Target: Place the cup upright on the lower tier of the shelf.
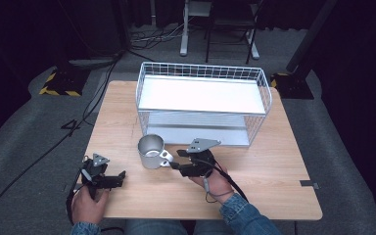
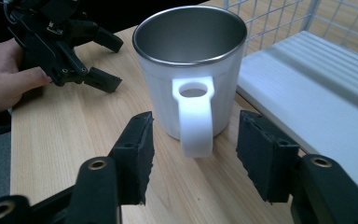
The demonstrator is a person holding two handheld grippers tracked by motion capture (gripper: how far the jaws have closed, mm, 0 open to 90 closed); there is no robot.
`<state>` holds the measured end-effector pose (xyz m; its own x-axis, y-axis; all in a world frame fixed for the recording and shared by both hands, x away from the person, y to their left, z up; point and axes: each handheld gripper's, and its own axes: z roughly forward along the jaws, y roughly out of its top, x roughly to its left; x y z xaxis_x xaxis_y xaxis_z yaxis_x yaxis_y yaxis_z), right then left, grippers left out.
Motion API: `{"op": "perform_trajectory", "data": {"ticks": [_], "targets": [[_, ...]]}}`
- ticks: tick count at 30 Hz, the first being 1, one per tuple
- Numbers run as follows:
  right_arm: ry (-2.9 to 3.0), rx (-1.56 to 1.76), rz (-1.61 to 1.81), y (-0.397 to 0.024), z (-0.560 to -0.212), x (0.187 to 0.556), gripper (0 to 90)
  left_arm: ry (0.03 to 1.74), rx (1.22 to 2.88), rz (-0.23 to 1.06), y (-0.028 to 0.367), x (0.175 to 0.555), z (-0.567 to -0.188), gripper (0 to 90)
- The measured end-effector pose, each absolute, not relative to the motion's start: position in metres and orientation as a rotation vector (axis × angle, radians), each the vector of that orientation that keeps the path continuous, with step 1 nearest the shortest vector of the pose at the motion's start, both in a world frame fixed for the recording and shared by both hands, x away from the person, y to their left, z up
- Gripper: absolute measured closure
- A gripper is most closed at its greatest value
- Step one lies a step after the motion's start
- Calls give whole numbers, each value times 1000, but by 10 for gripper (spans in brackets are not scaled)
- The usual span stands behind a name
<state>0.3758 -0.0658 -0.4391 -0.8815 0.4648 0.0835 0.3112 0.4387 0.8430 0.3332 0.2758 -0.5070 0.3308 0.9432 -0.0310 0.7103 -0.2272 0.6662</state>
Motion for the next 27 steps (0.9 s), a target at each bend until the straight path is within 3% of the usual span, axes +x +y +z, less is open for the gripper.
{"op": "perform_trajectory", "data": {"ticks": [10,19,27], "targets": [[2559,677,1377,-46,-451,385,562,1446,2015,516,276,333,-507,3],[2561,649,1309,-34,-451,388,700,1446,2016,516,276,333,-507,3],[2541,632,1297,-31,-452,386,713,1446,2015,516,276,333,-507,3]]}}
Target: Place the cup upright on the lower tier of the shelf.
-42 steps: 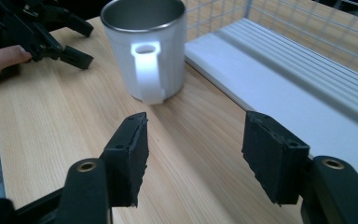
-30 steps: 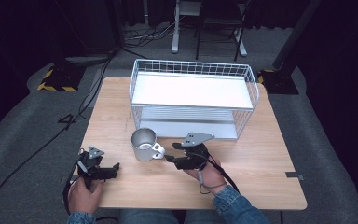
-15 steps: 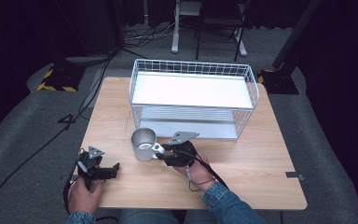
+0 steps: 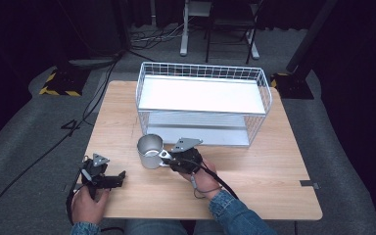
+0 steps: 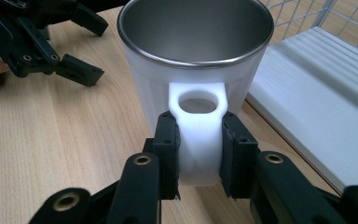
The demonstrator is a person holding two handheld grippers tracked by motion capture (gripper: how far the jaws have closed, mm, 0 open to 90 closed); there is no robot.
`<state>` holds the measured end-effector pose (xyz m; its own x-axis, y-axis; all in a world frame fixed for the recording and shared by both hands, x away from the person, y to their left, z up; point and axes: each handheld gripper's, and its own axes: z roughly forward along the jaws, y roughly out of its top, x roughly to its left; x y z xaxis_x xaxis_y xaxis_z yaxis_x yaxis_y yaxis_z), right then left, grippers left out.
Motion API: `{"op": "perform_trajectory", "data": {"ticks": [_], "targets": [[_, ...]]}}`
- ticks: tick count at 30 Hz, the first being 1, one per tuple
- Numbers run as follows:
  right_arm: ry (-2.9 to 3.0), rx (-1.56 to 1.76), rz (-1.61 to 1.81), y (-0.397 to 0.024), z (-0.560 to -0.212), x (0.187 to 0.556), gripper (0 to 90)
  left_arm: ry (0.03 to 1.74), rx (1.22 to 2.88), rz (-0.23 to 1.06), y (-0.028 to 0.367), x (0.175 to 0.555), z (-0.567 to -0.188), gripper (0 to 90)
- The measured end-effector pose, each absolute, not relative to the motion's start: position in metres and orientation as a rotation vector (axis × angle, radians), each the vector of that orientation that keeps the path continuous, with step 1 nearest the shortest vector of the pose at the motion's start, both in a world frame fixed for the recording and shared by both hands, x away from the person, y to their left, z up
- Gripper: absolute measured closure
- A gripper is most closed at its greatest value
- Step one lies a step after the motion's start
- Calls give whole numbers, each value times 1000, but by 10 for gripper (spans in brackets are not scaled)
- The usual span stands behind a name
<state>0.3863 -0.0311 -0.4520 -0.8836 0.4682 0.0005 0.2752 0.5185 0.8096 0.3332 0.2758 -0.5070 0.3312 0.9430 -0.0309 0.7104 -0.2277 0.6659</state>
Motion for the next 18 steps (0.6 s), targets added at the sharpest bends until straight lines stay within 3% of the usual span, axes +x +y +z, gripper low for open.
{"op": "perform_trajectory", "data": {"ticks": [18], "targets": [[2458,664,1350,-36,-447,383,717,1446,2016,516,276,333,-507,3]]}}
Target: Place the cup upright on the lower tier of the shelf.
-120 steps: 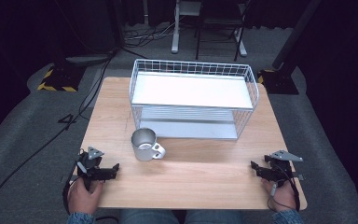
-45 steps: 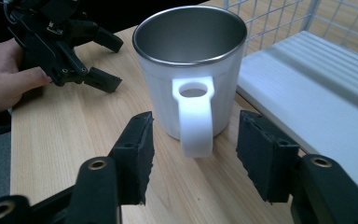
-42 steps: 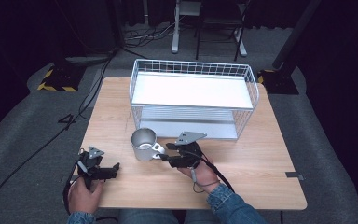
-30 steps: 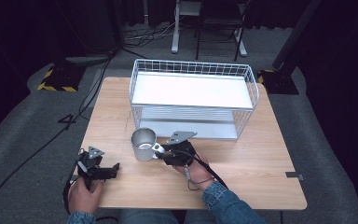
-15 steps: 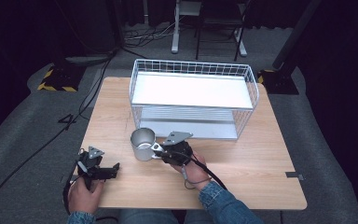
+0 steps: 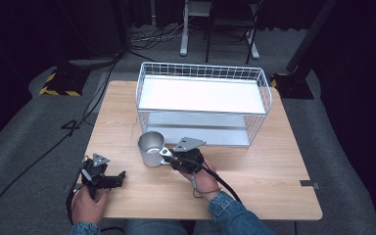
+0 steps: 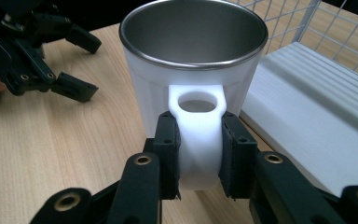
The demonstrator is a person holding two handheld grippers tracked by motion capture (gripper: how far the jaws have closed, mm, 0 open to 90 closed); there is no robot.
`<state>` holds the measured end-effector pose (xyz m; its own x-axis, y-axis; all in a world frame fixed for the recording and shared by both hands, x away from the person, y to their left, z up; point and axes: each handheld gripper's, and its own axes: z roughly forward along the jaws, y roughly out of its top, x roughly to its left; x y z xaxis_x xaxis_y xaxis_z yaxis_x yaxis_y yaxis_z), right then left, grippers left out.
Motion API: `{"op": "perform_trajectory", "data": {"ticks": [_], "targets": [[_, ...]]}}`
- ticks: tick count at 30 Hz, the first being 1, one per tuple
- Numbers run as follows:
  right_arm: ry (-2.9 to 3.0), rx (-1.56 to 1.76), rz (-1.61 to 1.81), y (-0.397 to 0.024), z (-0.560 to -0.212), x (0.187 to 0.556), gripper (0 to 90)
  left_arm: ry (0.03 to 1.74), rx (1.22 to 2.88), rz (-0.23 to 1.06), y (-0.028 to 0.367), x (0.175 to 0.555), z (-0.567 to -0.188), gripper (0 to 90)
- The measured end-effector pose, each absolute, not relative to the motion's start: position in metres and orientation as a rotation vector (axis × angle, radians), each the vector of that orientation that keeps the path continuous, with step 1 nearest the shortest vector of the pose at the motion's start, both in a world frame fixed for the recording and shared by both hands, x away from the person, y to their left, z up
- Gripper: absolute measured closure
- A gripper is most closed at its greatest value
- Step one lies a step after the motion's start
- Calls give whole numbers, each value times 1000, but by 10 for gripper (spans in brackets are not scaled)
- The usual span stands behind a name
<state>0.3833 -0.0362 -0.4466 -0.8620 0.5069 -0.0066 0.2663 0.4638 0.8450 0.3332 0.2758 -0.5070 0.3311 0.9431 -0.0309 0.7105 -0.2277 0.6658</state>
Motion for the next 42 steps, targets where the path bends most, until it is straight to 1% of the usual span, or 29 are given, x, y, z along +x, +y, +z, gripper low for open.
{"op": "perform_trajectory", "data": {"ticks": [19,42], "targets": [[2315,789,1362,-76,-418,399,716,1445,2015,517,276,334,-507,3],[2163,966,1310,-111,-406,422,716,1445,2015,518,276,334,-507,3]]}}
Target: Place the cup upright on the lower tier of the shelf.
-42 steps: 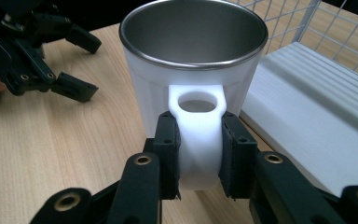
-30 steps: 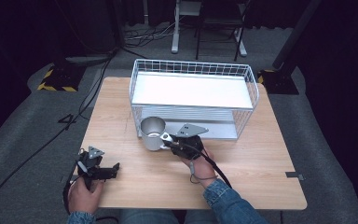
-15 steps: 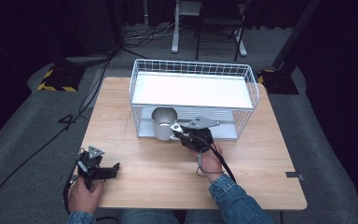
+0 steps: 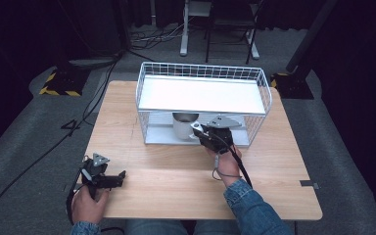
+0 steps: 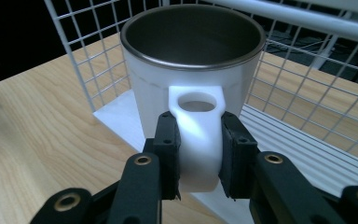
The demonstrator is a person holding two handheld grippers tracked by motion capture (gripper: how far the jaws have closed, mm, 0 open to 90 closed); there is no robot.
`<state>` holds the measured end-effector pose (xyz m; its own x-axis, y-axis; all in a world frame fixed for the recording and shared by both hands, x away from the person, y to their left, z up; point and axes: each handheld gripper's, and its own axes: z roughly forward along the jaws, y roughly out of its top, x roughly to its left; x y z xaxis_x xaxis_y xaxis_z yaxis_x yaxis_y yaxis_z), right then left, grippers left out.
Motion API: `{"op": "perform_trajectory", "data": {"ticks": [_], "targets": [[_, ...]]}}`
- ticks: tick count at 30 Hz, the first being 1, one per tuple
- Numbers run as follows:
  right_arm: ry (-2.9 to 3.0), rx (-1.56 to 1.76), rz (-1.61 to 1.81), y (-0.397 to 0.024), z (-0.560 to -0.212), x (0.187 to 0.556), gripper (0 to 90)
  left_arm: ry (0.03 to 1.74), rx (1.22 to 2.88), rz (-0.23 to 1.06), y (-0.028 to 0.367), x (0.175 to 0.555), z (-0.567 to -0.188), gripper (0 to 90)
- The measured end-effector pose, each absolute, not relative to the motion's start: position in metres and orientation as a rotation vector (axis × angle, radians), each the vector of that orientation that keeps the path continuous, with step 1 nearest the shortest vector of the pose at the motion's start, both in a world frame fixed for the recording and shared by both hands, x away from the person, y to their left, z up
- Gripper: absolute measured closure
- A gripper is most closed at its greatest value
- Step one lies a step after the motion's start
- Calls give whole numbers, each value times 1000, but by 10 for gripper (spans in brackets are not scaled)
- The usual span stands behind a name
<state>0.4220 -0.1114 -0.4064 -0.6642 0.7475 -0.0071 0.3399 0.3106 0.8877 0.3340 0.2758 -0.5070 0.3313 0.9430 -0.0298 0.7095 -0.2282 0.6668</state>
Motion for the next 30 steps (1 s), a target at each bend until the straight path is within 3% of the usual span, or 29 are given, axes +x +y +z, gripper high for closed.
{"op": "perform_trajectory", "data": {"ticks": [30], "targets": [[2071,1051,1210,-132,-427,450,715,1445,2015,518,276,334,-507,3]]}}
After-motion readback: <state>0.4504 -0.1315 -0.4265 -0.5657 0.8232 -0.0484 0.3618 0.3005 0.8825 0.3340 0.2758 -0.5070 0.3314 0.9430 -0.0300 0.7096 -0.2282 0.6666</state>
